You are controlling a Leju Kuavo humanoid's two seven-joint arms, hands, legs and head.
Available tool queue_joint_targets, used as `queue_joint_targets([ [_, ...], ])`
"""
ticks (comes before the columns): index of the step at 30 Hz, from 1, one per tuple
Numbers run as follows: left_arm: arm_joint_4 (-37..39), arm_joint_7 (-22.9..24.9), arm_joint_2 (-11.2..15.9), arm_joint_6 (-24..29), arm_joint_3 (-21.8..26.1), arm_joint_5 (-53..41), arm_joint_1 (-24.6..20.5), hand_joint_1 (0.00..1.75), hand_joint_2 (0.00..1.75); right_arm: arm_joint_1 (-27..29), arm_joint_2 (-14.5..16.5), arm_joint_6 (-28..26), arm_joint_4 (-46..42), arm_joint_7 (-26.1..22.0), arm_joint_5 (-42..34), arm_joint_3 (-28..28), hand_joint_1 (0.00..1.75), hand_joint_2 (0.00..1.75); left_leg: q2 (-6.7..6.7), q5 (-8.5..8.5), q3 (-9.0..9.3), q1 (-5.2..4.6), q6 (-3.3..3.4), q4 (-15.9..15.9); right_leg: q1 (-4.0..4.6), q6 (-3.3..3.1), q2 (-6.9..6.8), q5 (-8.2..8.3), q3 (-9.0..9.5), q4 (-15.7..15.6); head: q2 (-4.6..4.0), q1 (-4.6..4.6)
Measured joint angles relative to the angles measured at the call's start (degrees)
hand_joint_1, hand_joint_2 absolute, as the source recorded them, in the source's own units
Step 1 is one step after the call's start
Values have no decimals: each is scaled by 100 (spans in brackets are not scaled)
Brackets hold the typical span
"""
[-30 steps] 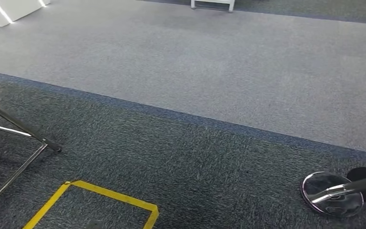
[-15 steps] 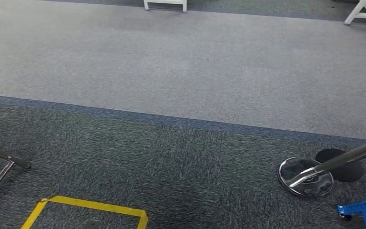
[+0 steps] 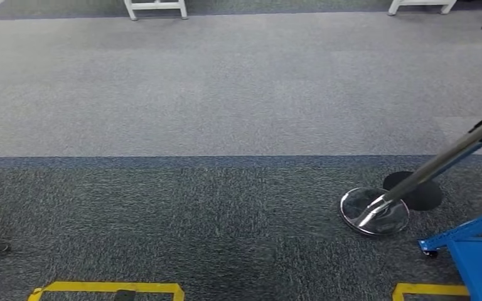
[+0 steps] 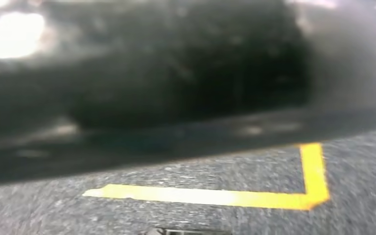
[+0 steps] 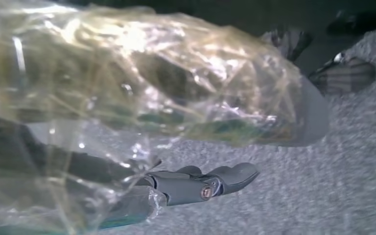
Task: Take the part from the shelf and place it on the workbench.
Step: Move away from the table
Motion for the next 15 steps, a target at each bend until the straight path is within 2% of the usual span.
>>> queue_joint_targets([
  [1,1,0,1,-1,0,0,5,0,0,-5,-1,-2,0,10,13,0,0,0,-153,-205,-151,9,-12,363,3,-23,65,7,-7,-2,0,-18],
  [2,1,0,1,-1,0,0,17,0,0,-9,-1,-4,0,18,25,0,0,0,-233,-393,-333,12,-14,762,11,-39,137,10,-11,-2,0,-24],
  [3,1,1,1,-2,0,0,30,0,0,-8,-1,-6,0,24,34,0,0,0,-267,-503,-488,13,-12,1083,20,-49,216,10,-11,-1,0,-23],
  [4,2,1,1,-2,0,0,40,0,0,-2,-1,-8,0,32,43,0,0,0,-283,-501,-577,12,-4,1242,28,-53,298,11,-8,2,0,-24],
  [5,1,2,1,-2,0,0,46,0,0,5,-2,-11,0,38,47,0,0,0,-296,-378,-570,12,9,1184,34,-55,380,11,-3,5,0,-21],
  [6,1,2,1,-1,0,0,47,0,0,10,-2,-15,0,43,49,0,0,0,-337,-157,-467,12,28,915,37,-54,465,11,6,10,0,-21],
  [8,0,2,3,0,0,-1,49,0,0,5,-2,-20,1,45,53,0,0,0,-574,268,-162,19,76,167,41,-38,618,6,9,28,0,-20],
  [9,0,2,5,1,0,-1,47,0,0,-2,-1,-20,2,45,54,0,0,0,-685,363,-43,23,95,-120,41,-16,689,6,-11,42,0,-21],
  [10,1,3,7,1,0,-1,44,0,0,-5,-1,-19,2,45,54,0,0,0,-758,379,13,22,112,-268,36,17,748,12,-38,50,0,-18],
  [12,1,5,9,1,1,0,30,0,0,11,-1,-18,2,45,54,0,0,0,-708,353,38,15,147,-349,20,101,858,39,-105,39,0,-16],
  [13,1,7,7,1,1,0,23,0,0,23,-3,-18,2,45,54,0,0,0,-647,372,45,18,176,-377,16,134,836,28,-135,52,0,-14],
  [15,-1,5,0,1,2,0,21,0,0,23,-6,-19,2,46,54,0,0,0,-502,403,65,30,236,-443,28,180,588,-161,-310,338,0,19],
])
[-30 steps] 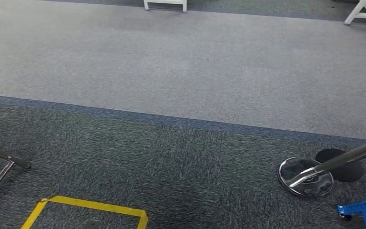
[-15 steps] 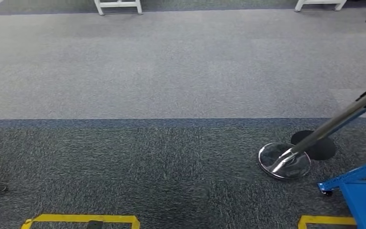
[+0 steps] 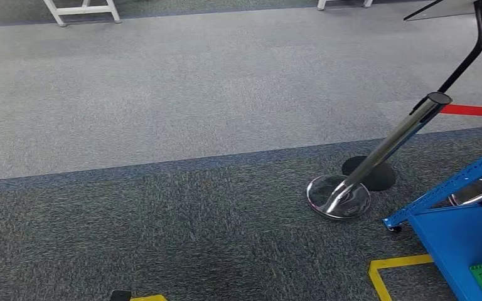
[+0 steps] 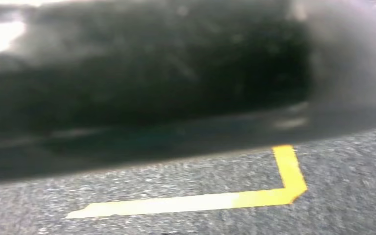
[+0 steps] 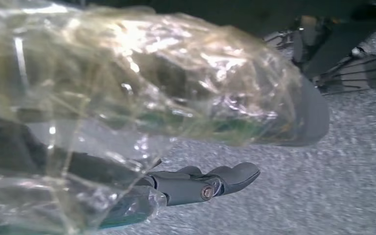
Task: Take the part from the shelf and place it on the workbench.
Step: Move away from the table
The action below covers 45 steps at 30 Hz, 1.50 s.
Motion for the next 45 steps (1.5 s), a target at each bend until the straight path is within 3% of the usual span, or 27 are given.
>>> queue_joint_targets([
  [2,1,-1,-2,0,0,0,17,0,0,-22,-1,-1,0,1,0,0,0,0,171,-2,1,-17,34,-12,-5,35,-304,-374,-357,722,0,26],
  [3,1,-1,-1,0,0,1,26,0,0,-26,-1,-1,0,1,0,0,0,0,260,-8,-1,-26,41,-10,-15,57,-366,-512,-531,1078,0,26],
  [4,1,-1,0,0,0,1,29,0,0,-20,-1,0,0,1,0,0,0,0,344,-14,0,-32,44,-9,-27,78,-400,-558,-632,1292,0,24],
  [5,1,-1,0,0,0,1,27,0,0,-10,-1,0,0,1,0,0,0,0,416,-21,3,-34,41,-7,-39,94,-425,-492,-619,1286,0,26],
  [6,0,-1,-1,0,0,1,25,0,0,-1,-2,0,0,1,0,0,0,0,482,-30,14,-34,31,-6,-49,102,-465,-323,-470,1024,0,26],
  [8,0,-1,-2,0,0,0,23,0,0,-7,-4,0,0,1,1,0,0,0,598,-60,49,-48,-10,1,-43,92,-693,14,-14,208,0,29],
  [10,0,-1,0,0,0,0,21,0,0,-30,-5,0,0,0,1,1,0,0,694,-89,74,-75,-67,16,-19,28,-853,127,256,-260,0,14],
  [13,1,0,-5,0,0,0,-10,0,0,-14,-5,3,0,3,1,1,0,0,794,-122,107,-69,-150,32,-9,-81,-723,138,260,-304,0,-3],
  [14,2,1,-7,-1,0,-1,-18,0,0,-6,-5,5,0,7,3,0,0,0,721,-190,93,-54,-179,101,-17,-119,-670,150,263,-315,0,-10],
  [16,2,2,-8,-2,0,-3,-16,0,0,-14,-5,11,0,15,11,0,0,0,452,-507,-92,-26,-224,580,-38,-188,-549,172,278,-334,0,-31],
  [18,2,4,-7,-2,0,-4,11,0,0,-29,-5,22,0,16,22,0,0,0,262,-872,-443,-20,-230,1355,-29,-223,-405,177,269,-333,0,-44],
  [19,1,5,-7,-2,0,-4,24,0,0,-27,-5,27,0,16,27,0,0,0,236,-937,-572,-20,-226,1610,-21,-229,-329,178,269,-331,0,-43],
  [20,1,7,-6,-2,0,-4,32,0,0,-19,-5,30,0,17,31,0,0,0,221,-882,-619,-20,-214,1676,-13,-231,-249,179,273,-328,0,-43],
  [22,1,8,-6,-2,0,-4,34,0,0,-7,-5,30,0,18,37,0,0,0,144,-468,-421,-20,-172,1175,-4,-228,-90,181,289,-320,0,-41],
  [24,1,9,0,-2,0,-5,34,0,0,-16,-5,30,0,19,43,0,0,0,-115,-121,-112,-12,-124,451,4,-200,61,185,281,-303,0,-38],
  [26,2,16,6,-2,0,-6,32,0,0,-24,-5,30,0,19,49,0,0,0,-273,-78,8,-14,-103,134,-10,-136,181,205,223,-287,0,-38],
  [28,2,22,2,-3,0,-8,24,0,0,-4,-7,28,0,22,56,0,0,0,-178,-72,20,-16,-68,61,-37,-54,270,226,145,-292,0,-39],
  [30,0,22,-4,-4,0,-13,14,0,0,10,-9,25,0,38,64,0,0,0,-41,-35,39,-5,-5,-11,-27,4,85,101,23,-130,0,-12],
  [32,1,23,-7,-4,0,-17,20,0,0,-11,-10,24,0,59,73,0,0,0,122,-27,47,-12,33,-43,-11,39,-243,-252,-269,470,0,18],
  [34,1,23,-5,-4,0,-21,36,0,0,-23,-10,24,0,69,80,0,0,0,300,-37,47,-29,45,-41,-20,76,-381,-547,-604,1177,0,25],
  [35,1,23,-4,-4,0,-22,37,0,0,-16,-10,24,0,69,83,0,0,0,382,-43,50,-33,45,-40,-26,90,-409,-550,-658,1310,0,24],
  [36,1,23,-4,-4,0,-23,33,0,0,-7,-10,24,0,71,85,0,0,0,451,-50,56,-34,40,-39,-32,98,-437,-444,-593,1209,0,26],
  [37,1,23,-4,-4,0,-25,29,0,0,0,-13,24,0,73,86,0,0,0,512,-60,70,-34,28,-38,-36,97,-494,-259,-409,884,0,27],
  [39,1,23,-6,-4,0,-27,25,0,0,-14,-17,24,0,76,89,0,0,0,622,-96,106,-53,-17,-27,-24,68,-742,45,50,76,0,28],
  [41,1,23,-6,-4,0,-31,22,0,0,-40,-19,24,0,74,91,0,0,0,725,-127,133,-84,-73,-11,3,2,-869,124,265,-299,0,11],
  [43,1,23,-6,-4,0,-33,4,0,0,-32,-18,24,0,74,92,0,0,0,816,-147,147,-90,-124,-4,14,-76,-760,130,258,-310,0,0],
  [45,2,23,-7,-4,0,-34,-18,0,0,-14,-18,24,0,77,95,0,0,0,673,-276,113,-66,-189,135,-4,-145,-651,153,260,-329,0,-15],
])
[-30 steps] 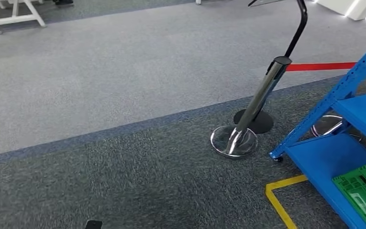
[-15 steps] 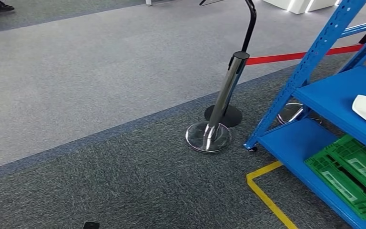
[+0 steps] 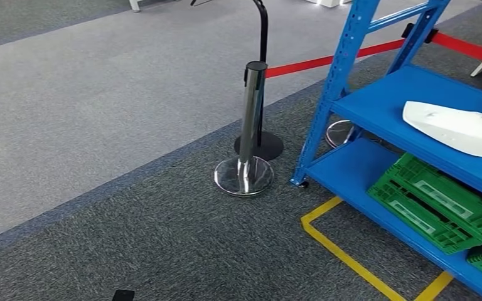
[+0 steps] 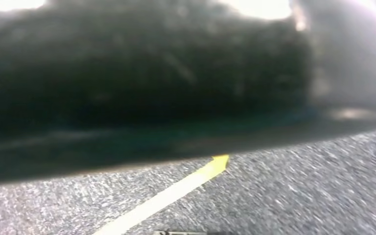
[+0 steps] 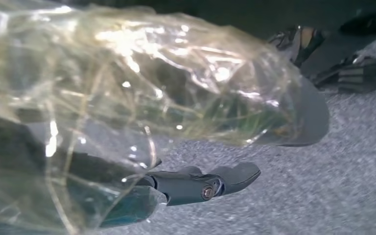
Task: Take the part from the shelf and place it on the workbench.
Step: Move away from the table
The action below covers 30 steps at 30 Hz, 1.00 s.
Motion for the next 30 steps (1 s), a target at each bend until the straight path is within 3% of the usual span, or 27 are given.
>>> queue_joint_targets([
  [1,0,-1,1,0,0,-1,-4,0,0,-4,0,-1,0,2,1,0,0,0,-142,-146,-88,14,-28,215,-14,-35,57,14,10,-11,0,-13],
  [3,0,-1,2,0,0,-1,12,0,0,-25,-1,1,0,3,2,0,0,0,-396,-512,-425,33,-56,953,-15,-76,188,26,4,-12,0,-38],
  [5,0,0,4,0,0,-1,45,0,0,-33,-1,2,0,3,2,0,0,0,-454,-632,-720,37,-58,1495,-6,-89,352,28,9,-10,0,-38],
  [7,0,0,6,0,0,-2,56,0,0,-20,-1,0,0,5,3,0,0,0,-487,-313,-684,37,-26,1272,2,-88,519,29,27,-7,0,-38],
  [9,-1,0,9,0,0,-8,51,0,0,-15,1,-2,1,7,5,0,0,0,-696,138,-420,36,36,573,7,-78,660,32,39,-3,0,-36],
  [10,0,0,13,0,0,-13,49,0,0,-24,2,-2,1,7,5,0,0,0,-822,260,-297,41,64,256,12,-60,729,33,24,10,0,-35],
  [12,0,0,20,0,0,-20,39,0,0,-33,3,-2,2,7,6,0,0,0,-943,288,-207,37,92,-11,1,5,846,47,-41,26,0,-35],
  [14,0,0,16,0,0,-22,19,0,0,-12,0,-3,2,7,7,0,0,0,-850,291,-188,42,126,-84,-16,86,894,51,-118,34,0,-34],
  [16,-1,-1,5,0,0,-24,12,0,0,1,-5,-6,2,12,8,0,0,0,-722,319,-169,59,184,-141,-12,146,653,-116,-239,245,0,1],
  [18,-1,-2,-1,0,0,-26,35,0,0,-25,-7,-8,2,15,10,0,0,0,-554,321,-165,57,215,-154,-18,199,351,-508,-542,898,0,39],
  [19,0,-2,0,0,0,-25,48,0,0,-38,-7,-8,2,14,10,0,0,0,-460,318,-168,53,223,-151,-28,225,287,-692,-727,1285,0,49],
  [20,0,-2,1,0,0,-25,54,0,0,-41,-7,-7,2,13,10,0,0,0,-370,314,-170,51,222,-149,-40,249,256,-783,-850,1557,0,47],
  [21,0,-2,1,0,0,-25,53,0,0,-34,-8,-4,2,11,10,0,0,0,-290,308,-170,51,217,-147,-51,270,233,-763,-873,1630,0,48],
  [22,0,-2,0,0,0,-25,49,0,0,-24,-11,-2,2,11,10,0,0,0,-220,300,-163,53,207,-145,-62,283,199,-633,-768,1457,0,49],
  [24,0,-2,-2,0,0,-25,43,0,0,-14,-21,0,2,11,11,0,0,0,-99,273,-132,48,166,-138,-70,286,-3,-285,-326,668,0,51],
  [26,-1,-2,-2,0,0,-25,40,0,0,-30,-28,0,2,8,12,0,0,0,0,238,-100,23,101,-120,-61,226,-180,-106,5,103,0,35],
  [27,-1,-2,-1,0,0,-25,35,0,0,-35,-29,0,3,7,13,0,0,0,44,230,-86,11,69,-112,-50,187,-202,-95,45,21,0,25],
  [29,-1,-2,-1,0,0,-25,15,0,0,-25,-29,-1,4,8,13,0,0,0,106,211,-57,23,8,-107,-48,108,-82,-77,24,27,0,9],
  [30,0,-2,-1,0,0,-25,4,0,0,-17,-29,-2,5,9,13,0,0,0,48,159,-62,37,-26,-64,-54,73,-31,-68,23,21,0,2],
])
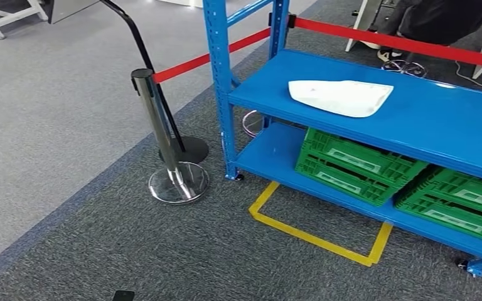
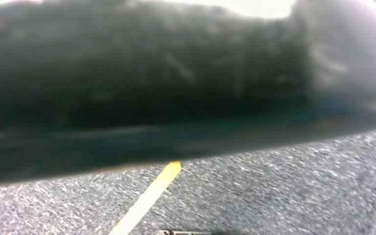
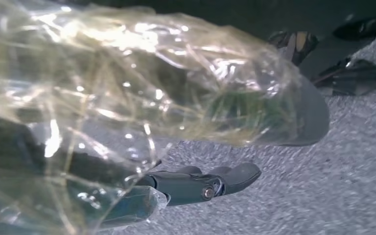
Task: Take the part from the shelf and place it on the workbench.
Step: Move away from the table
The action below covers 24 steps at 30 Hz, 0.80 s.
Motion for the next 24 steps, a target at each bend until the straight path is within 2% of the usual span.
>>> queue_joint_targets([
  [2,0,0,-1,0,0,0,-8,0,0,-5,0,-4,1,4,1,0,0,0,-255,-275,-141,26,-55,373,-17,-71,109,33,22,-14,0,-24],
  [3,1,0,-1,0,0,0,-3,0,0,-13,0,-6,1,7,2,0,0,0,-391,-476,-300,30,-65,741,-14,-93,173,44,15,-13,0,-36],
  [4,1,0,-1,0,0,0,9,0,0,-21,0,-7,1,8,2,0,0,0,-461,-652,-488,31,-67,1146,-8,-110,246,53,8,-11,0,-38],
  [5,1,0,-1,-1,0,1,22,0,0,-23,0,-8,2,10,3,0,0,0,-491,-751,-649,30,-64,1469,-2,-118,326,56,5,-10,0,-35],
  [6,1,0,-1,-2,0,2,32,0,0,-20,0,-8,2,12,3,0,0,0,-503,-734,-741,29,-54,1622,5,-122,410,58,6,-9,0,-37],
  [7,0,0,-1,-4,0,3,37,0,0,-16,0,-8,2,14,4,0,0,0,-514,-598,-734,29,-35,1545,11,-122,492,59,12,-8,0,-34],
  [8,1,0,-1,-8,0,5,38,0,0,-12,0,-9,2,15,4,0,0,0,-554,-375,-625,27,-7,1256,16,-122,576,59,20,-7,0,-35],
  [9,0,0,-1,-10,0,6,38,0,0,-12,0,-9,2,15,5,0,0,0,-651,-137,-468,26,30,859,19,-119,656,60,26,-6,0,-35],
  [10,0,0,3,-12,0,7,38,0,0,-18,2,-8,3,15,7,0,0,0,-780,29,-315,32,71,490,29,-107,728,58,24,2,0,-31],
  [11,0,0,5,-12,0,7,35,0,0,-25,4,-4,4,14,8,0,0,0,-890,119,-199,35,95,211,30,-86,798,61,8,11,0,-33],
  [12,-1,0,8,-11,0,8,30,0,0,-28,5,0,5,14,10,0,0,0,-960,132,-146,32,110,71,23,-54,855,66,-18,15,0,-28],
  [14,0,0,5,-11,0,9,16,0,0,-13,6,7,6,14,14,0,0,0,-915,116,-124,26,124,-1,2,31,959,84,-79,0,0,-30],
  [15,0,0,2,-11,0,9,8,0,0,0,6,8,7,14,17,0,0,0,-856,134,-113,30,147,-35,-1,65,916,72,-107,13,0,-26],
  [17,1,0,-7,-12,0,9,4,0,0,6,4,6,8,15,23,0,0,0,-711,171,-92,52,206,-107,10,112,644,-140,-275,306,0,15],
  [18,1,0,-8,-12,0,9,12,0,0,-4,4,6,8,15,26,0,0,0,-629,176,-90,49,225,-118,7,127,464,-329,-427,620,0,32],
  [19,1,0,-9,-13,0,9,24,0,0,-16,4,6,8,15,28,0,0,0,-545,173,-94,42,238,-119,2,148,352,-533,-611,995,0,50],
  [20,1,0,-9,-13,0,10,35,0,0,-25,4,6,8,15,31,0,0,0,-456,169,-97,35,240,-117,-5,170,300,-676,-770,1328,0,50],
  [21,1,0,-9,-13,0,9,40,0,0,-26,4,6,8,15,33,0,0,0,-373,164,-97,30,238,-115,-11,189,275,-721,-853,1517,0,48],
  [22,1,0,-9,-13,0,9,38,0,0,-19,2,5,8,16,36,0,0,0,-298,157,-95,29,231,-113,-15,203,253,-659,-831,1501,0,50],
  [23,1,0,-10,-13,0,9,35,0,0,-12,-1,4,8,16,39,0,0,0,-231,148,-85,29,218,-111,-18,208,217,-501,-688,1256,0,50],
  [24,1,0,-13,-14,0,9,31,0,0,-8,-4,0,8,17,43,0,0,0,-174,136,-70,29,199,-109,-21,208,145,-303,-453,848,0,51],
])
